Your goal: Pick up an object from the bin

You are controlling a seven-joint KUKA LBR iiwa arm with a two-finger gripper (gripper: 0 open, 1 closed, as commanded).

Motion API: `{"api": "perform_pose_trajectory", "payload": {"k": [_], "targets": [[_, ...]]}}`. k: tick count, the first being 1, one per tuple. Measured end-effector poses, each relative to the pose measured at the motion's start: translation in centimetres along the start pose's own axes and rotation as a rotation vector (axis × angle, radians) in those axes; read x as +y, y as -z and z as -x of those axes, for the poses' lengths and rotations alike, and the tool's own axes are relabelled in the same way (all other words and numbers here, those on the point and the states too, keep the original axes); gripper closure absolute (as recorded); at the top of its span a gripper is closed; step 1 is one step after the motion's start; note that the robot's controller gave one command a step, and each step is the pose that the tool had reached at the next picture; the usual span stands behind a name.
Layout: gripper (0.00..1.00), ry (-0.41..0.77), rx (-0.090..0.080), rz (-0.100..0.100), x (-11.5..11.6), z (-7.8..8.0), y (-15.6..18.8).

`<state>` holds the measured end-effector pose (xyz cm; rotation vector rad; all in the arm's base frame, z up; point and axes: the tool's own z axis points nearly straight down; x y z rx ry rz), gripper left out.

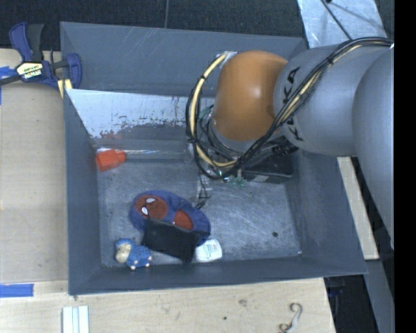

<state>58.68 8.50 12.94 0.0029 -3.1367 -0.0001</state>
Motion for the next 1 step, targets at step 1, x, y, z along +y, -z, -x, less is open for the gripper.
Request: {"api": "perform_pose_trajectory", "payload": {"k": [1], "targets": [[0.0, 0.181, -0.007, 0.0, 4.76, 1.53, -4.47]]}}
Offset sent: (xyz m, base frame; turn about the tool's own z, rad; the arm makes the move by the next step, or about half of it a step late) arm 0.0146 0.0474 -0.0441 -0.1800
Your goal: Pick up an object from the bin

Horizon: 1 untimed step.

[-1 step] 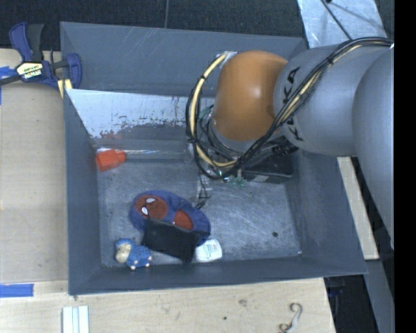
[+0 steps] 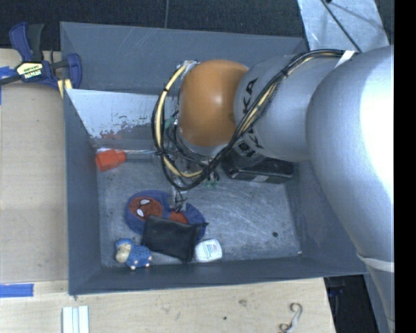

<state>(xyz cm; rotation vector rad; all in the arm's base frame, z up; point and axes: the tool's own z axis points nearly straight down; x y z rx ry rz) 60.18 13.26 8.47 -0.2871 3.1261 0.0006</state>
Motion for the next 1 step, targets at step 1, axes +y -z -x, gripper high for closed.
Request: {"api": "perform_pose_trajectory", "payload": {"k": [1], "targets": [[0.0, -0.003, -0.005, -0.001, -3.16, 2.02, -1.4]]}}
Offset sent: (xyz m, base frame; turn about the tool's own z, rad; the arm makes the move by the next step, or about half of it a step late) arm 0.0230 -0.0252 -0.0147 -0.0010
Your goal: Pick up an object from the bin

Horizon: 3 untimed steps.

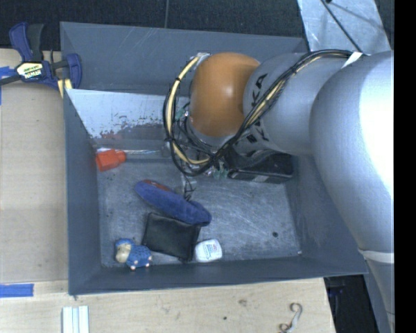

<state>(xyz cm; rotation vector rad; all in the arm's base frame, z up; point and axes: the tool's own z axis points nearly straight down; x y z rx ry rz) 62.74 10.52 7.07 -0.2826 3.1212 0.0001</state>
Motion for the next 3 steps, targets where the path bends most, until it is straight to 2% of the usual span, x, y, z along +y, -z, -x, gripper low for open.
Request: {"api": "perform_pose_trajectory", "payload": {"k": [1, 2, 3], "targets": [[0.0, 0.159, 0.004, 0.003, 6.9, -6.9, 0.7], [0.0, 0.277, -0.023, -0.004, 8.6, -10.8, 0.7], [1.0, 0.273, -0.002, -0.001, 8.7, -11.3, 0.5]]}}
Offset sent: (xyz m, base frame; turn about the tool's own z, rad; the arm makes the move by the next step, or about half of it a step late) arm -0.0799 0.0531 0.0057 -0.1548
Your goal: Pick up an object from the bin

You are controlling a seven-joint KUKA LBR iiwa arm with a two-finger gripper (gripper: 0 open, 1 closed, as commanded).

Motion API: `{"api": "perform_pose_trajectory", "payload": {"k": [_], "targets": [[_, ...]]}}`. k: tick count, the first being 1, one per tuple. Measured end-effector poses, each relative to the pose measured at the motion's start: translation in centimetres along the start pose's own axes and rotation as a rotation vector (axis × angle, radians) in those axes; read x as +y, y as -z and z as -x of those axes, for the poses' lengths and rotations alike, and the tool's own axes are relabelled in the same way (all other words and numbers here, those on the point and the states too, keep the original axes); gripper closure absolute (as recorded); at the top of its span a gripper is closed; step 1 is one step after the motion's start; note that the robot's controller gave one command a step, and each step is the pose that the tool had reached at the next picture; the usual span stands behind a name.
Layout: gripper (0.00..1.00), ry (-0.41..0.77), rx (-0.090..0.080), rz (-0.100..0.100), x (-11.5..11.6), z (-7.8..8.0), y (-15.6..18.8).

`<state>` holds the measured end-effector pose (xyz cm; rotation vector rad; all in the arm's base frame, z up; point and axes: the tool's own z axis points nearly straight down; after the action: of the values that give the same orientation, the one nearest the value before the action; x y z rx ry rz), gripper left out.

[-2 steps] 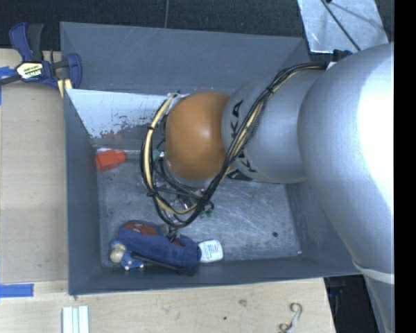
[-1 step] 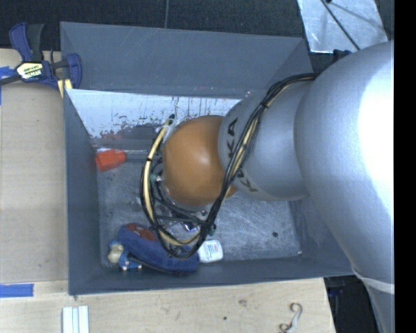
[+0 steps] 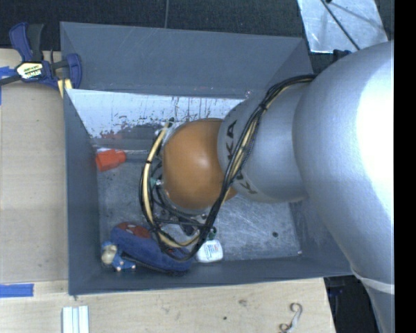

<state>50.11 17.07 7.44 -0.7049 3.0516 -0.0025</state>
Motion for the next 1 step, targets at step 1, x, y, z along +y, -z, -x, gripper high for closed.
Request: {"api": "perform_pose_trajectory", "payload": {"k": [1], "targets": [[1.0, -0.031, -0.003, 0.002, 0.16, 0.16, 7.48]]}}
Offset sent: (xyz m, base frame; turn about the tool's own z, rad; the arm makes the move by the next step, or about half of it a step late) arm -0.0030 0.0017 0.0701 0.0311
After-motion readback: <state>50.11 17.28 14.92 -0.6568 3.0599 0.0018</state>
